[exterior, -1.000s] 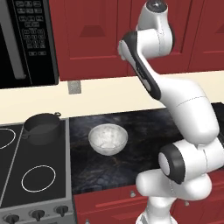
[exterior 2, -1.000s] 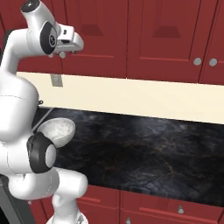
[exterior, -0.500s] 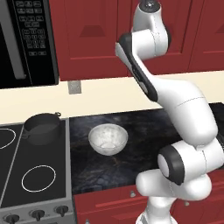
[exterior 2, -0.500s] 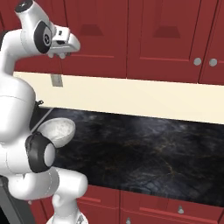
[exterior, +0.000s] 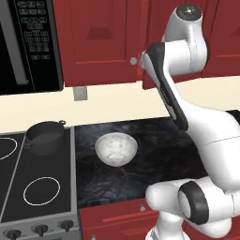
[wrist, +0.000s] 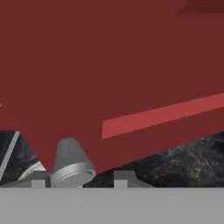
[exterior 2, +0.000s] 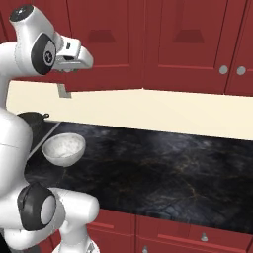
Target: Open the cabinet and move the ladle to the pot. Then close the cabinet.
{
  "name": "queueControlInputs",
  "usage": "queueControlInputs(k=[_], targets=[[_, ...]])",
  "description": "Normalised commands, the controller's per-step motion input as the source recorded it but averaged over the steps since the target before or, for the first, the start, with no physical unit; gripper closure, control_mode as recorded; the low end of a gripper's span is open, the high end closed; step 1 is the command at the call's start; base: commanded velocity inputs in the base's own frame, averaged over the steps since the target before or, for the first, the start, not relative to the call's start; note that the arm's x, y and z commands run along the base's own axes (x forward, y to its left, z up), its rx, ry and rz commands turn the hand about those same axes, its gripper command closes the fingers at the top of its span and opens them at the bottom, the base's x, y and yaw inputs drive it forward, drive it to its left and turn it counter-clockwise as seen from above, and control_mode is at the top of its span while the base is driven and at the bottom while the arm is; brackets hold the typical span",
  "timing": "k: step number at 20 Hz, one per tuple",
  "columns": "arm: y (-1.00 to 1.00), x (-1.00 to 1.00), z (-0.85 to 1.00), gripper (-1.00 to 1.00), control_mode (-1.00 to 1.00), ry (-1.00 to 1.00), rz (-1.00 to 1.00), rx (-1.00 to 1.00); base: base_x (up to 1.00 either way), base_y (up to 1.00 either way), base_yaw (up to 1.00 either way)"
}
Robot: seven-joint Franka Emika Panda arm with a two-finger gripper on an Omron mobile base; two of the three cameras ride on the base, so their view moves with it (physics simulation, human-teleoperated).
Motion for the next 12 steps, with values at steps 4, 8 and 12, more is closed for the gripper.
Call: queueControlInputs(k=[4, 8, 12], targets=[[-0.97, -1.0, -0.22, 1.0, -1.0, 0.0, 0.0, 0.01, 0.0, 0.0, 0.0], [-1.0, -1.0, -0.19, 1.0, -1.0, 0.0, 0.0, 0.0, 0.0, 0.0, 0.0], [-1.0, -1.0, -0.16, 1.0, -1.0, 0.0, 0.0, 0.01, 0.0, 0.0, 0.0]])
